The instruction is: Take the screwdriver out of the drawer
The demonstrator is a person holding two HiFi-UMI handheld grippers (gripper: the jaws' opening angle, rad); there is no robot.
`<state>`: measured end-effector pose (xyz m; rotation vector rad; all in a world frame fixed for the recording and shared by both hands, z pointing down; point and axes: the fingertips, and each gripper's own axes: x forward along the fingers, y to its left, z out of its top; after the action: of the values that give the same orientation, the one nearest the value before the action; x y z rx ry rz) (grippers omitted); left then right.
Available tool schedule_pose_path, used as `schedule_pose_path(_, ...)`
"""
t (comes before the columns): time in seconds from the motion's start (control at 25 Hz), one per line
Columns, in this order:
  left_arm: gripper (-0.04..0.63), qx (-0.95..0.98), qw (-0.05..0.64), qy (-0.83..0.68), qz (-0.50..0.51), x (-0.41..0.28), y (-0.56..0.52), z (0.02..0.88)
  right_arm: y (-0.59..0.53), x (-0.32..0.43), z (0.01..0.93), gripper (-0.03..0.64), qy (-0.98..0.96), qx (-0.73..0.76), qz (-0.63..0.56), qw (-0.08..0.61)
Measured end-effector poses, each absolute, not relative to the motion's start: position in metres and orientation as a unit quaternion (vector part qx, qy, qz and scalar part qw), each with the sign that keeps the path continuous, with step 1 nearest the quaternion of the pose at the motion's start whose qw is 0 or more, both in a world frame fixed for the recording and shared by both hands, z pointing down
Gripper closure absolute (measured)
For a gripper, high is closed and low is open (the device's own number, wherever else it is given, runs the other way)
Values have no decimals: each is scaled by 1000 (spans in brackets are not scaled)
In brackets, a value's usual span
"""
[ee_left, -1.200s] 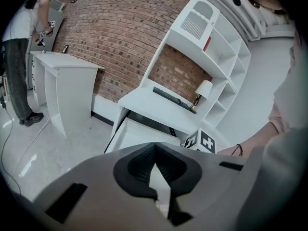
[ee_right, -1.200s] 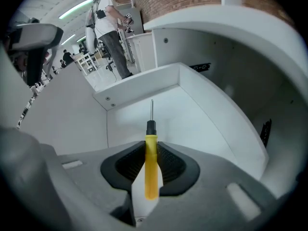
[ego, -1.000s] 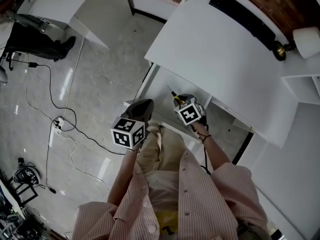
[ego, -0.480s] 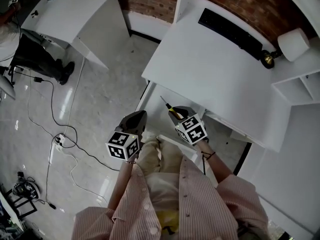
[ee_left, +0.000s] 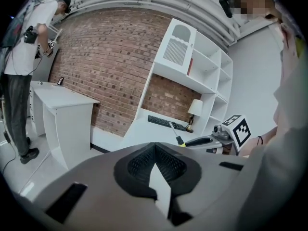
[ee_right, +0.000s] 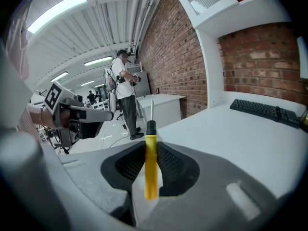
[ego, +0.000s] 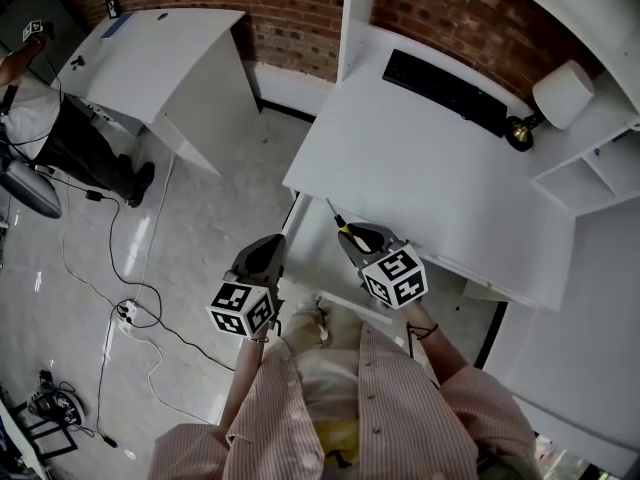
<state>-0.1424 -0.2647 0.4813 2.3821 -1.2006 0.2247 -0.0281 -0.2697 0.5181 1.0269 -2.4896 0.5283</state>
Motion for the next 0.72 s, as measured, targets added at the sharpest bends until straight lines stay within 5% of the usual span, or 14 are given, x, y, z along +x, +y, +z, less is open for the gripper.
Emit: schedule_pose_path(0.72, 597, 867, 146, -476, 27, -169, -290, 409, -297, 27, 407, 537, -870, 469, 150, 14)
